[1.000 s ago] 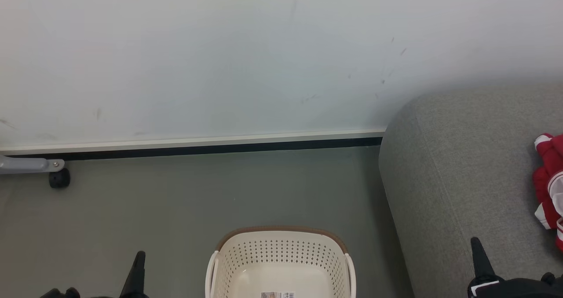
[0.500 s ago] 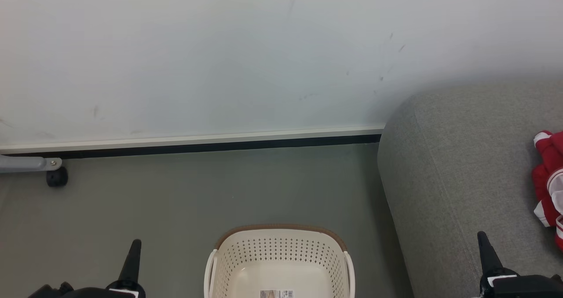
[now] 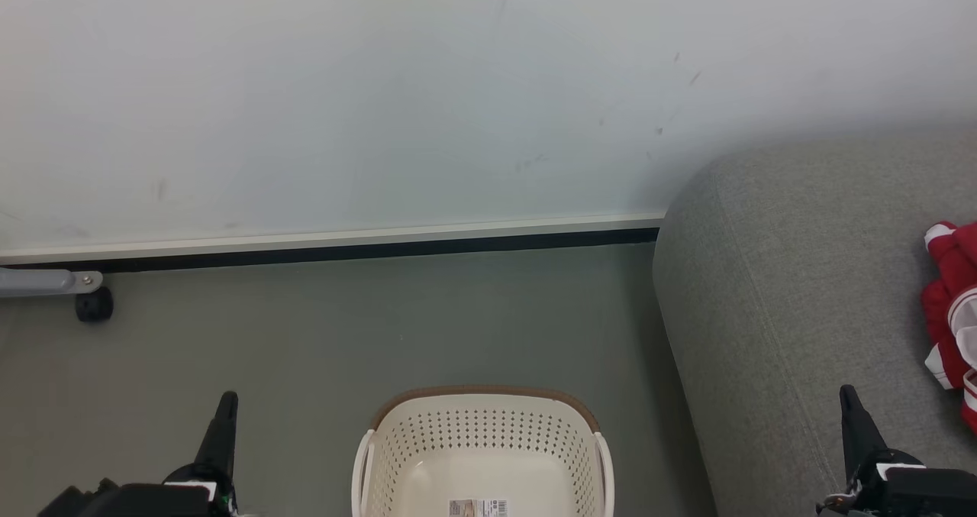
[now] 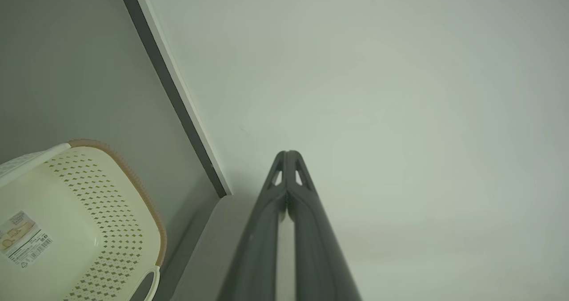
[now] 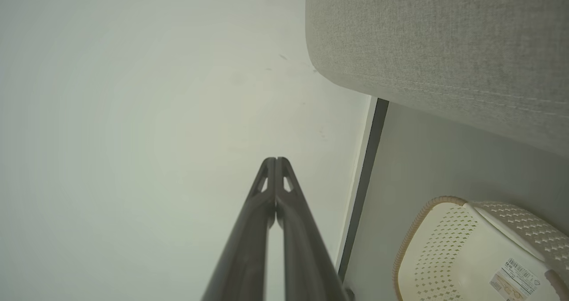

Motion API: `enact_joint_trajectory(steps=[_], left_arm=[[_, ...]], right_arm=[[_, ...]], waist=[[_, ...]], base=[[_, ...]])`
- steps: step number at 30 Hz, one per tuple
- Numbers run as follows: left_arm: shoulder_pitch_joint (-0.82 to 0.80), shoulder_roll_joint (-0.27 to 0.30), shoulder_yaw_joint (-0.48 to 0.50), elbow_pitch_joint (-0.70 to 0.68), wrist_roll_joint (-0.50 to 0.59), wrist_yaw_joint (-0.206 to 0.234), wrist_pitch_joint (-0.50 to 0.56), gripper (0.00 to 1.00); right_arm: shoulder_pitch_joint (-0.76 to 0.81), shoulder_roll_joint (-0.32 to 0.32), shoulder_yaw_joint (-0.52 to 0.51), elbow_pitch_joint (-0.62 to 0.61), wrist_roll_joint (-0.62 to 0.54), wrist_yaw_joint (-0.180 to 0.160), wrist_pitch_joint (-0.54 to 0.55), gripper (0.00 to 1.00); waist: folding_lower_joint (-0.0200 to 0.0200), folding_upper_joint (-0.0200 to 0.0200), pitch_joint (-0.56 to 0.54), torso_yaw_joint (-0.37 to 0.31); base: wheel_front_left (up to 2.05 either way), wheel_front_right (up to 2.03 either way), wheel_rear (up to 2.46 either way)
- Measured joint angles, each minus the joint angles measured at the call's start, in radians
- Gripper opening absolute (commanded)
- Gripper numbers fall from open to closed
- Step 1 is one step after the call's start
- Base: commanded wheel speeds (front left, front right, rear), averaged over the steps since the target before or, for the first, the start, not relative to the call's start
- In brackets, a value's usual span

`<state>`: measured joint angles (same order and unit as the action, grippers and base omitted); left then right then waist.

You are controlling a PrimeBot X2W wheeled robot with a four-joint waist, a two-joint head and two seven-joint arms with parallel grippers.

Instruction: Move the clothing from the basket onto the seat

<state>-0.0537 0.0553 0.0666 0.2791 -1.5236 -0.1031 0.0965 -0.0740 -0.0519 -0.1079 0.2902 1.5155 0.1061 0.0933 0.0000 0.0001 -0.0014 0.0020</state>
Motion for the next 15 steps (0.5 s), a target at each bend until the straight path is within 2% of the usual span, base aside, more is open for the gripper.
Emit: enact_joint_trajectory(steps=[6,15], left_arm=[[-0.020,-0.010,0.023,0.011,-0.063,-0.013,0.017,0.00],[-0.025,-0.012,0.024,0.012,-0.077,-0.013,0.017,0.00]], right_arm=[[-0.008,0.006,-0.024,0.008,0.078,0.013,0.017,0.00],[-0.018,0.007,-0.025,0.009,0.080,0.014,0.020,0.00]], waist=[[0.0000,0.0000,0.003,-0.002],[0.0000,-0.0001,0.003,-0.002]], base=[[0.00,0.00,0.00],[0.00,0.00,0.00]])
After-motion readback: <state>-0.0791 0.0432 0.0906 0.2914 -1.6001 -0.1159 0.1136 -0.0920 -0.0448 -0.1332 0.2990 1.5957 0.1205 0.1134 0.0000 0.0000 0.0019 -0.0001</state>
